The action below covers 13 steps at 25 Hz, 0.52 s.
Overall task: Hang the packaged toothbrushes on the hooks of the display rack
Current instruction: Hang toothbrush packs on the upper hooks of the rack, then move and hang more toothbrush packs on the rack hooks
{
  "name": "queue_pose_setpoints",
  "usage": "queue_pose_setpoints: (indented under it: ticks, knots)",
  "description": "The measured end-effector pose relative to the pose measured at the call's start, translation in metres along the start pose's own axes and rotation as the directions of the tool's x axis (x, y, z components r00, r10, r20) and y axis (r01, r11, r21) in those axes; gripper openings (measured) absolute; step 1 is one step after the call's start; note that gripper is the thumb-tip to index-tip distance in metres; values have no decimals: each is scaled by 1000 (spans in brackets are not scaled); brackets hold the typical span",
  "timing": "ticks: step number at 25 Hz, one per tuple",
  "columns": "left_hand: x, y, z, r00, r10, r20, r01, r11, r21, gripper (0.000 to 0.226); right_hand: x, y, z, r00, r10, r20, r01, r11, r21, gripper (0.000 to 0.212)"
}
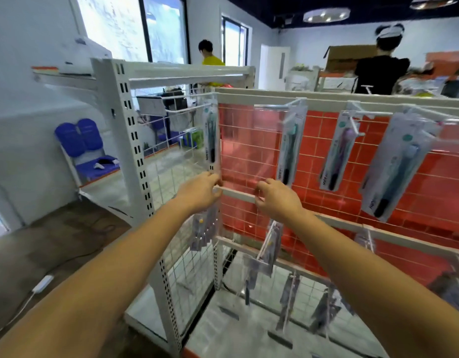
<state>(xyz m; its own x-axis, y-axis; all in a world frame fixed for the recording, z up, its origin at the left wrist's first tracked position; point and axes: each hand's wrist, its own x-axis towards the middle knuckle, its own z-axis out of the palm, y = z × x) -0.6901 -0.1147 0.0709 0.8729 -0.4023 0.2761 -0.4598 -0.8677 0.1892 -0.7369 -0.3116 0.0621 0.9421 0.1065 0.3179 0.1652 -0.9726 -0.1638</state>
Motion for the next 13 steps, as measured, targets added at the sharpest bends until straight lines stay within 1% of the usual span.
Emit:
queue_pose_setpoints:
  ticks: [3, 6, 9, 11, 13]
  knots:
    - [-13, -33, 2, 998, -18, 61, 17, 1000, 16, 29, -3, -19, 11, 994, 90, 62, -93, 995, 38, 26]
    - [-20, -59, 5, 996, -33, 82, 31, 999, 22, 33, -8, -35, 25, 986, 147, 77, -148, 989, 1, 26]
    - [-18, -71, 8, 996, -41, 73, 42, 999, -19, 34, -12, -44, 32, 976, 194, 95, -195, 981, 6, 28]
    - [-17, -73, 11, 995, -32, 98, 38, 997, -60, 31, -12, -47, 33, 971, 210, 115, -211, 977, 2, 32]
    - [-15, -75, 15, 993, -24, 112, 32, 997, -73, 30, -10, -48, 33, 969, 217, 117, -218, 976, -7, 31]
